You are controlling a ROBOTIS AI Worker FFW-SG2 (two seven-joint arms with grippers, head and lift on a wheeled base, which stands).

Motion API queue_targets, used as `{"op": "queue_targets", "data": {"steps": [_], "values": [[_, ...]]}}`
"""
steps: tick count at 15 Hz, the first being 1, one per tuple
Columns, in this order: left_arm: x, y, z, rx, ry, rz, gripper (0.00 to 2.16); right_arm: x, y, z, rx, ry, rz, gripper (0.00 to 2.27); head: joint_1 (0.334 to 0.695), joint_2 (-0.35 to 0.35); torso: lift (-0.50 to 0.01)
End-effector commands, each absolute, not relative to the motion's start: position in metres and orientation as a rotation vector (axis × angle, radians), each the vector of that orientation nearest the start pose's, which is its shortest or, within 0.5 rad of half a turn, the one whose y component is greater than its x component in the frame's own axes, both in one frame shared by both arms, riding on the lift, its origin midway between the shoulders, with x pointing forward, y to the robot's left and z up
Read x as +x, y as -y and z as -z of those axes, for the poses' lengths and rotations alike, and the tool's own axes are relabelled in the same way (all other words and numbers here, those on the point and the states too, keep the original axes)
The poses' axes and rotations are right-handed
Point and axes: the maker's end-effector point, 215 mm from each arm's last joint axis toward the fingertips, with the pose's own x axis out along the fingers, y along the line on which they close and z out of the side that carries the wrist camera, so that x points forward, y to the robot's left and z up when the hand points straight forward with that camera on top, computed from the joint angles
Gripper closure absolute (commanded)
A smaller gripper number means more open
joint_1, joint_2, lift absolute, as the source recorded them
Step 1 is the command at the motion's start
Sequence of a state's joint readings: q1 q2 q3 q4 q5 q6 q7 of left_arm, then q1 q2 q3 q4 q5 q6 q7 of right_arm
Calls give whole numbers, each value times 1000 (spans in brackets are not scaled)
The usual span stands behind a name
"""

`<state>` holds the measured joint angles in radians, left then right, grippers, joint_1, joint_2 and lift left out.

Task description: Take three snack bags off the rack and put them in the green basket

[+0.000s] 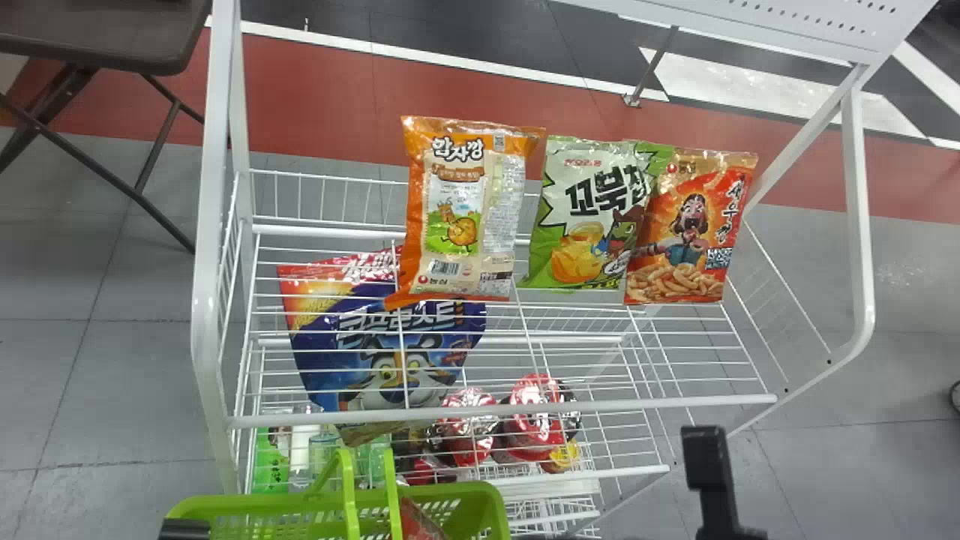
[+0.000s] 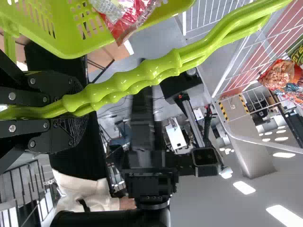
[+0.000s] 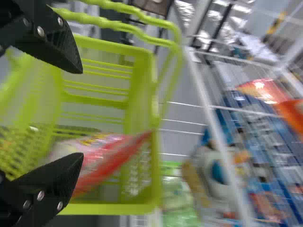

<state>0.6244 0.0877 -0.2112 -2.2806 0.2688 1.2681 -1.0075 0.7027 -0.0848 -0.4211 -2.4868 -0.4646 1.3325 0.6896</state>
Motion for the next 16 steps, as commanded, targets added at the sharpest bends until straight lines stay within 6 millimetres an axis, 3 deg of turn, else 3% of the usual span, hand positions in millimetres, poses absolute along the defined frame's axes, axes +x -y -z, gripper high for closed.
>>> {"op": "queue_targets", "data": {"steps": [1,5,7,11,16], "values": [[123,57,409,-741,-1070,1275,1541,296,201,399,498,-705,-539,56,695,-350,-26],[122,57,413,-738,-1080,1269,1541,394,202,320,389,-315,-542,87,695,-350,-26],[121,61,412,-730,-1081,1278,1541,434,183,306,267,-197,-516,87,695,-350,-26],[119,63,414,-730,-1092,1284,1541,485,172,300,129,-75,-381,87,695,-350,-26],[119,61,415,-727,-1095,1282,1541,520,185,321,72,-108,-212,90,695,-350,-26]]}}
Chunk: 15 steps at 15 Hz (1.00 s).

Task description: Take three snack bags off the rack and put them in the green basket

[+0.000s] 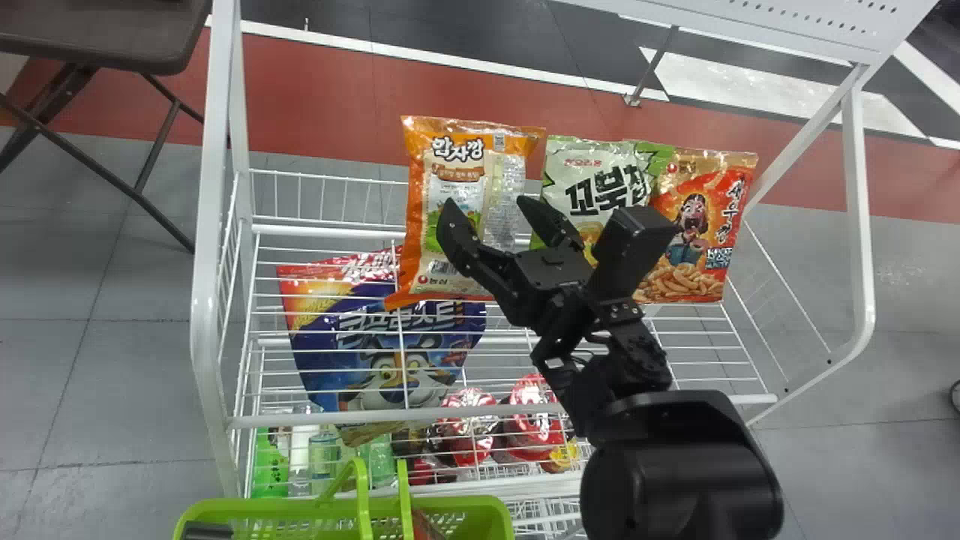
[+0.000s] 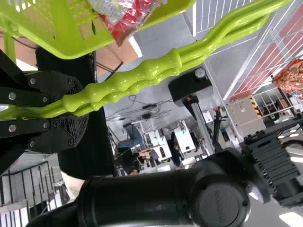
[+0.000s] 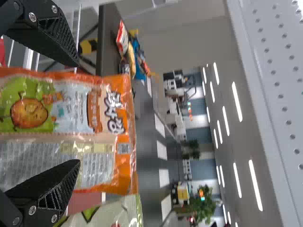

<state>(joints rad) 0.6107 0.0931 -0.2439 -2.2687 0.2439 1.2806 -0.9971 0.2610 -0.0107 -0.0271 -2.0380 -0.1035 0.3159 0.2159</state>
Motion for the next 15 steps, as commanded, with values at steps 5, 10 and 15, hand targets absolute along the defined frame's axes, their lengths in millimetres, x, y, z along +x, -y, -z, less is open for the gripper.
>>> {"op": "queue_targets", "data": {"steps": [5,10,15], "values": [[115,61,414,-734,-1098,1291,1541,523,171,374,99,-323,-299,1939,695,-350,-26],[110,62,412,-742,-1101,1290,1541,508,163,350,105,-251,-344,2108,695,-350,-26],[110,63,412,-745,-1097,1290,1541,470,177,304,148,-179,-377,2108,695,-350,-26]]}}
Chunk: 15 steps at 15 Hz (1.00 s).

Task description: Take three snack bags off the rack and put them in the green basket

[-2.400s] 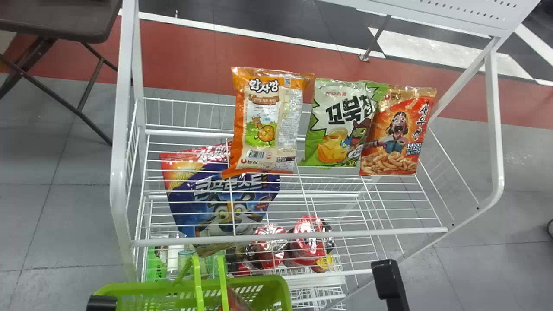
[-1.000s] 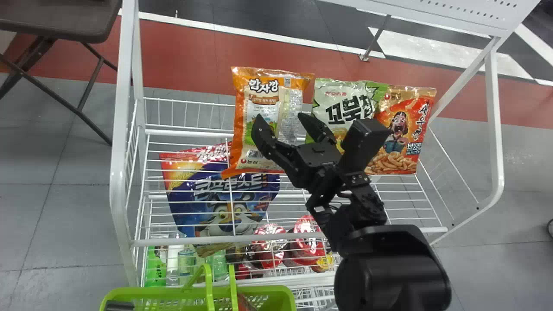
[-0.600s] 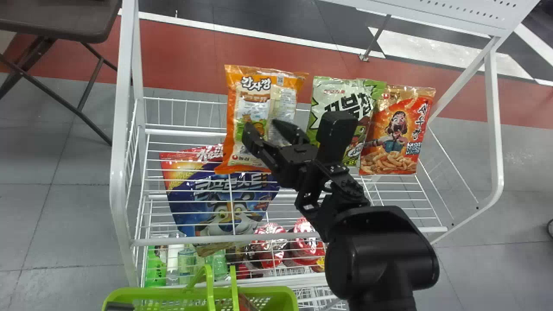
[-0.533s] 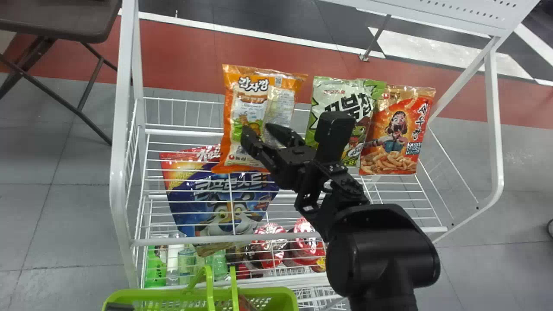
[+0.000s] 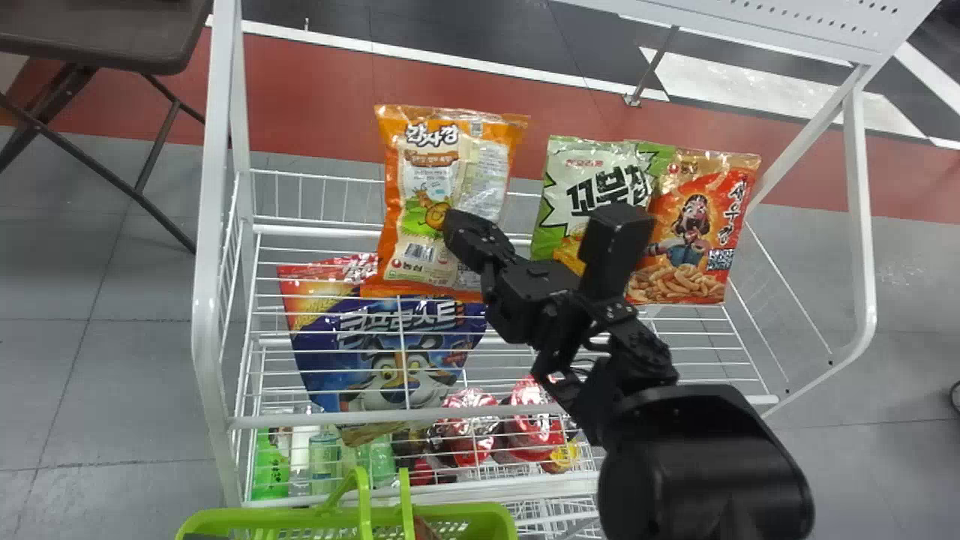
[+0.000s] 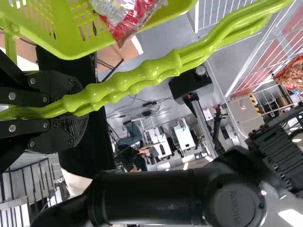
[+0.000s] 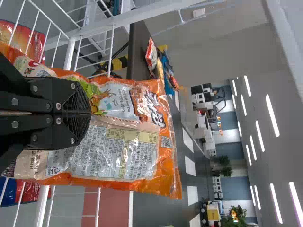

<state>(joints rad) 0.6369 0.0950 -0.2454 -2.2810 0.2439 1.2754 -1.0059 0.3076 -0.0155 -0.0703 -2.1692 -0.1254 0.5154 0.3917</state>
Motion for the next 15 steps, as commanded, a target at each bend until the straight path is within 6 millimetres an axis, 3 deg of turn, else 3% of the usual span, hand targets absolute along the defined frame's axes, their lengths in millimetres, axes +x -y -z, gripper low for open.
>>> {"op": "queue_targets", "data": {"steps": [1,3,6,8,11,14,15], "values": [[110,62,412,-742,-1098,1287,1544,457,182,296,152,-174,-382,2108,695,-350,-26],[112,60,413,-740,-1096,1279,1544,419,191,275,179,-192,-414,2108,695,-350,-26],[116,58,415,-736,-1094,1265,1541,344,195,298,265,-460,-488,2108,695,-350,-26],[117,58,412,-731,-1089,1266,1541,308,210,293,299,-520,-491,2108,695,-350,-26],[119,59,407,-720,-1072,1268,1544,242,220,314,454,-760,-517,2108,695,-350,-26],[122,61,401,-718,-1055,1272,1544,234,233,313,466,-787,-520,2108,695,-350,-26],[123,61,399,-718,-1051,1273,1544,230,233,322,496,-810,-527,2108,695,-350,-26]]}}
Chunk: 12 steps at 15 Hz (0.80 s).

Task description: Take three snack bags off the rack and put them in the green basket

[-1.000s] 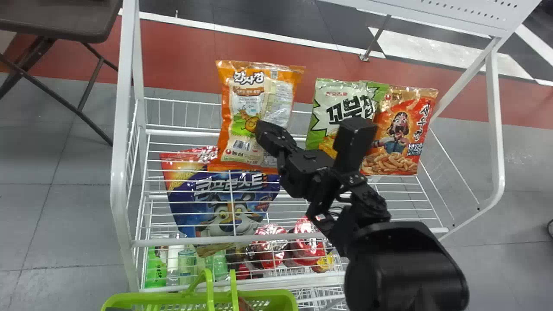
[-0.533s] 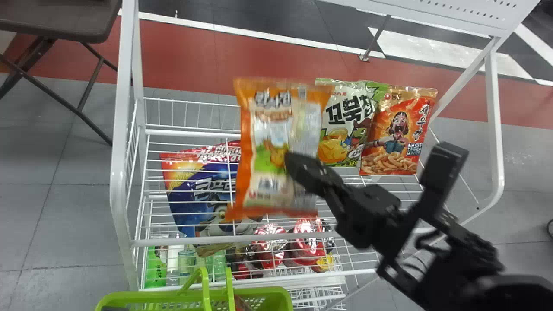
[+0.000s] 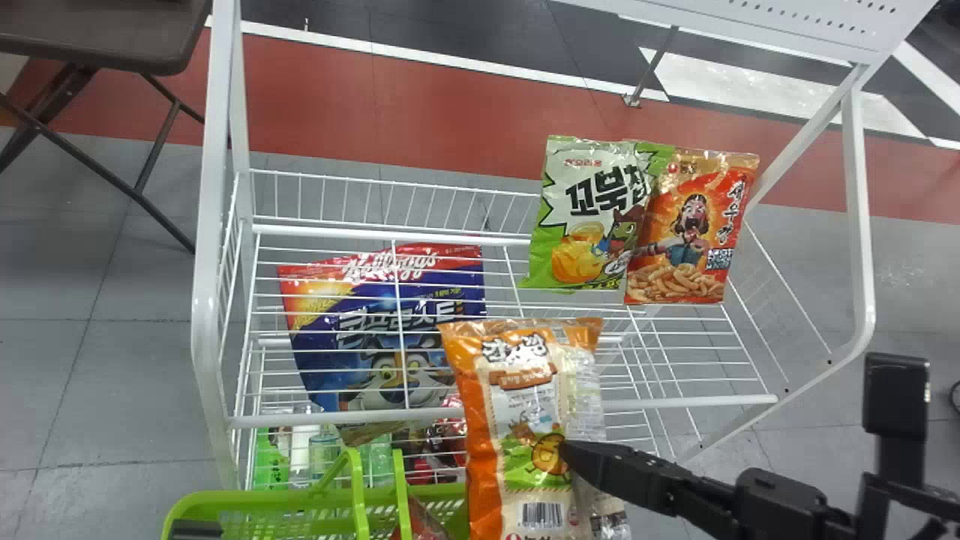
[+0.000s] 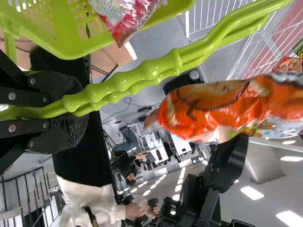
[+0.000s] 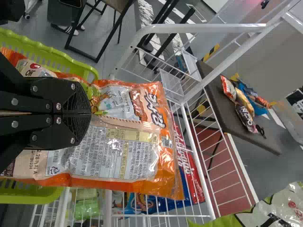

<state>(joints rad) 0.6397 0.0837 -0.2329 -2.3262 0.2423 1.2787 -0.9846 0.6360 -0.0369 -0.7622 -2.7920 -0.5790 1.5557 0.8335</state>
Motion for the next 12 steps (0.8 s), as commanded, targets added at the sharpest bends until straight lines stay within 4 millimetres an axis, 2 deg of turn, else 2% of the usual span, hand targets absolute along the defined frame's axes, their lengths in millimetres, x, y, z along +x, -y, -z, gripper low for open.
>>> {"op": "queue_targets", "data": {"steps": [1,3,6,10,12], "values": [[123,61,399,-718,-1051,1273,1544,226,233,334,520,-841,-530,2108,695,-350,-26],[124,61,399,-718,-1051,1272,1544,212,224,371,559,-946,-540,2108,695,-350,-26],[125,59,400,-719,-1051,1266,1544,183,195,425,582,-1115,-580,2108,695,-350,-26],[127,60,399,-715,-1046,1271,1541,183,155,442,562,-1120,-671,2108,695,-350,-26],[126,62,400,-714,-1053,1275,1541,194,142,463,473,-1096,-674,2108,695,-350,-26]]}}
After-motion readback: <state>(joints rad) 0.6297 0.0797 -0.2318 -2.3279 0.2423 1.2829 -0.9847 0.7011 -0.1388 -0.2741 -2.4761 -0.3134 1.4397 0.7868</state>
